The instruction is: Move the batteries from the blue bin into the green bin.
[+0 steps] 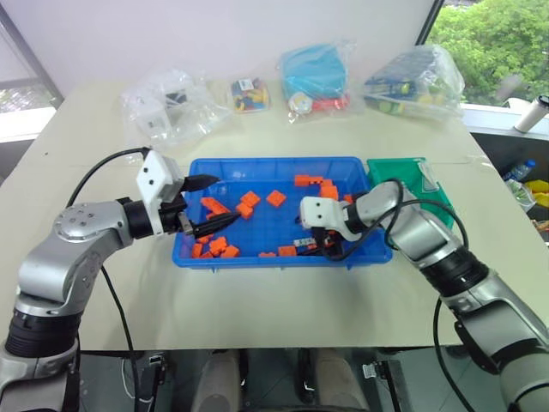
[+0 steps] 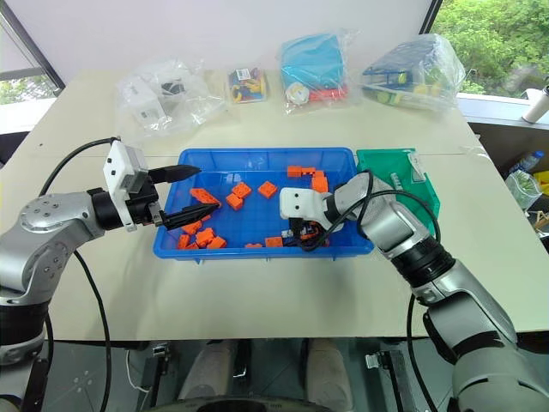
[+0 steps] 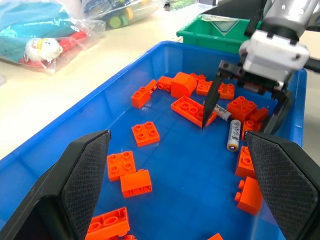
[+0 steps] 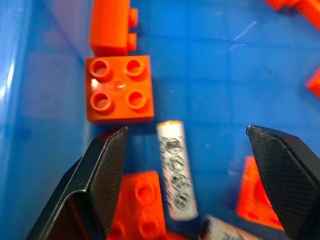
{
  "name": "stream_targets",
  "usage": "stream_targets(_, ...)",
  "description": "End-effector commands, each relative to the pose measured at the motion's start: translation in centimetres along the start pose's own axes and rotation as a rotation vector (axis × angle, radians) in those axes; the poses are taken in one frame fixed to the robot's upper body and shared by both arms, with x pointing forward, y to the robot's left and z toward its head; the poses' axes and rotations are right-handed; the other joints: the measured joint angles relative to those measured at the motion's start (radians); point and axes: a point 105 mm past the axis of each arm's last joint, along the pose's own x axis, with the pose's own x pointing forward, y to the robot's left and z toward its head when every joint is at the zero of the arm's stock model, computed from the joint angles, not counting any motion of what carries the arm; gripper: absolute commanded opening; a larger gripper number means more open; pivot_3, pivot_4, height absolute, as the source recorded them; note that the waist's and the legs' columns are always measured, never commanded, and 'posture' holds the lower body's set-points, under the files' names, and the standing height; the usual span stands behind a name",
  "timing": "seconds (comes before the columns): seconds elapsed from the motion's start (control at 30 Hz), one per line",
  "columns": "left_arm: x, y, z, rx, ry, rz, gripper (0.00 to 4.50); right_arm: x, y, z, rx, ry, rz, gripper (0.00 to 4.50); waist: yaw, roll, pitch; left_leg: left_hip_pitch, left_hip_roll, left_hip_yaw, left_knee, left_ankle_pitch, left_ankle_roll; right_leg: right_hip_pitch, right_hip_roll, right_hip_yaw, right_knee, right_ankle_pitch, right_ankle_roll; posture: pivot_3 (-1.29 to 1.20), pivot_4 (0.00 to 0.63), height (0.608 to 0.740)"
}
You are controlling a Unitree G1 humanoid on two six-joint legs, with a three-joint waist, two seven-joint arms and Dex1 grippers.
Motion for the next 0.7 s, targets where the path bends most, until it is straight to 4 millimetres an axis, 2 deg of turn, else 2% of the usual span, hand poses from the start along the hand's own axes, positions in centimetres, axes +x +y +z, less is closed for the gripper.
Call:
stream_targets(0.03,-0.4,0.4,1.4,0.042,-0.032,0.013,4.50,0.0,-0.1,-0.6,-0.027,0.033,0.015,2.72,0.000,0.000,0.000,0.000,0.000,0.000,0.000,0.000,0.000,0.000,0.000,0.000,0.000,0.000,0.000,0.00,0.150,0.736)
stream_targets(0.07,-0.3,0.4,1.4,0.043,-0.033,0.013,4.50,0.0,-0.1,-0.7,-0.028,0.039,0.017,2.33,0.000,0.000,0.000,0.000,0.000,0.000,0.000,0.000,0.000,0.000,0.000,0.000,0.000,0.000,0.000,0.00,0.150,0.736)
stream_targets(0.2,-0.2,0.4,1.5,0.046,-0.036,0.009,4.50,0.0,-0.4,-0.9,-0.029,0.046,0.020,0.30,-0.001,0.000,0.000,0.001,0.000,0.000,0.000,0.000,0.000,0.001,0.000,0.000,0.000,0.000,0.000,0.00,0.150,0.736)
stream_targets(0.23,-0.2,0.4,1.5,0.046,-0.037,0.007,4.50,0.0,-0.4,-0.9,-0.027,0.047,0.022,0.04,-0.001,0.000,0.000,0.001,0.000,0.000,0.000,0.000,0.000,0.001,0.000,0.000,0.000,0.000,0.000,0.00,0.150,0.736)
stream_targets(0.47,0.0,0.3,1.5,0.048,-0.039,0.002,4.50,-0.6,-0.6,0.4,0.013,-0.022,0.000,0.04,-0.001,-0.001,0.000,0.001,0.000,0.000,0.000,0.000,0.000,0.001,0.000,0.000,0.000,0.000,0.000,0.00,0.150,0.736)
stream_targets(0.53,0.0,0.3,1.4,0.045,-0.036,0.000,4.50,-2.5,-2.1,1.8,0.088,-0.109,-0.109,0.04,-0.001,-0.001,0.000,0.001,0.000,0.000,0.000,0.000,0.000,0.001,0.000,0.000,0.000,0.000,0.000,0.00,0.150,0.736)
stream_targets(0.6,-0.1,0.2,1.2,0.041,-0.031,-0.002,4.50,-4.5,-3.5,2.4,0.153,-0.158,-0.223,0.04,0.000,0.000,0.000,0.000,0.000,0.000,0.000,0.000,0.000,0.000,0.000,0.000,0.001,0.000,0.000,0.00,0.150,0.736)
stream_targets(0.7,-0.1,0.1,1.0,0.028,-0.026,-0.009,4.50,-9.4,-5.7,1.0,0.256,-0.162,-0.466,0.04,0.005,0.000,0.000,0.000,0.000,0.000,0.000,0.000,0.000,0.000,0.000,0.000,0.001,0.000,0.000,0.00,0.150,0.736)
